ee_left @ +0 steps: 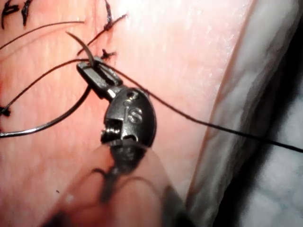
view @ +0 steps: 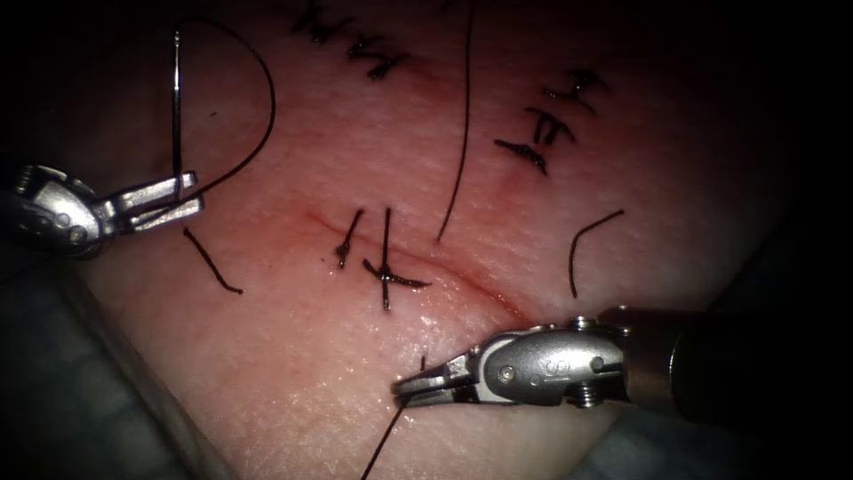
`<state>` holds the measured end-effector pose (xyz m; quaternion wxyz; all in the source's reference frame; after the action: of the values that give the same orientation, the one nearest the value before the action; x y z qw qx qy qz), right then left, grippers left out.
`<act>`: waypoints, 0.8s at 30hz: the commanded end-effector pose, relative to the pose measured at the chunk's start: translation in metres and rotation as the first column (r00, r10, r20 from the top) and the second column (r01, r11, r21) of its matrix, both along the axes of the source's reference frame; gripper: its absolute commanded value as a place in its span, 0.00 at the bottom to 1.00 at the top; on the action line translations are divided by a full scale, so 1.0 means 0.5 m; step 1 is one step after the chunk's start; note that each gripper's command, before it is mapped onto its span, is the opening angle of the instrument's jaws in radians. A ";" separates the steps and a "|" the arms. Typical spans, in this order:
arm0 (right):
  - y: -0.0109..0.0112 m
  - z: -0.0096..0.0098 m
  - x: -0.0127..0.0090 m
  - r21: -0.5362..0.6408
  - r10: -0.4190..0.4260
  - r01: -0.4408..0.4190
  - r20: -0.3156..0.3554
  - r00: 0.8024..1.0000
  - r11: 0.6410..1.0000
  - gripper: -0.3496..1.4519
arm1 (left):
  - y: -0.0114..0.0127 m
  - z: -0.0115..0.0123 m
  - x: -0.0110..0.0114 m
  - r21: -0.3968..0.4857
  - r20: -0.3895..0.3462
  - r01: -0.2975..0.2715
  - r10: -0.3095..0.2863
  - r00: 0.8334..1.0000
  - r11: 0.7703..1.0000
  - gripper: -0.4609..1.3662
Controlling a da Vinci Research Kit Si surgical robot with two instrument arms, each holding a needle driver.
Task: Wound Closure
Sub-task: Pull the suture through the tissue using the right hand until a small length is left atop the wound.
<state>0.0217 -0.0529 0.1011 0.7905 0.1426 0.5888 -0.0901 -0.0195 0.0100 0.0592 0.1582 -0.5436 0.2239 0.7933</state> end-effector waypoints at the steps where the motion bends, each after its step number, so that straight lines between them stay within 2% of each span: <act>1: -0.0011 -0.0013 0.0004 -0.004 0.001 -0.001 -0.003 1.000 1.000 0.00 | 0.0000 0.0000 0.0000 0.003 0.000 -0.008 0.008 1.000 1.000 0.06; 4: -0.0038 -0.0043 0.0019 -0.004 0.000 0.000 -0.004 1.000 1.000 0.00 | -0.0001 -0.0001 0.0002 0.003 0.000 -0.009 0.009 1.000 1.000 0.06; 10: -0.0061 -0.0070 0.0031 -0.004 -0.005 0.005 -0.008 1.000 1.000 0.00 | -0.0002 -0.0002 0.0003 0.003 0.000 -0.009 0.009 1.000 1.000 0.06; 16: -0.0127 -0.0111 0.0048 -0.017 -0.043 0.043 -0.015 0.999 0.999 0.00 | -0.0003 -0.0001 0.0002 0.003 0.000 -0.009 0.009 1.000 1.000 0.06; 21: -0.0200 -0.0162 0.0076 -0.010 -0.076 0.075 -0.028 0.997 0.997 0.00 | -0.0002 -0.0001 0.0000 0.003 0.001 -0.009 0.009 1.000 1.000 0.06; 24: -0.0227 -0.0182 0.0089 -0.003 -0.089 0.089 -0.033 0.995 0.996 0.00 | -0.0002 0.0000 -0.0002 0.002 0.001 -0.010 0.010 1.000 1.000 0.06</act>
<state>0.0264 -0.0647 0.0917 0.7754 0.1696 0.5944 -0.1290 -0.0196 0.0099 0.0592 0.1574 -0.5443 0.2236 0.7931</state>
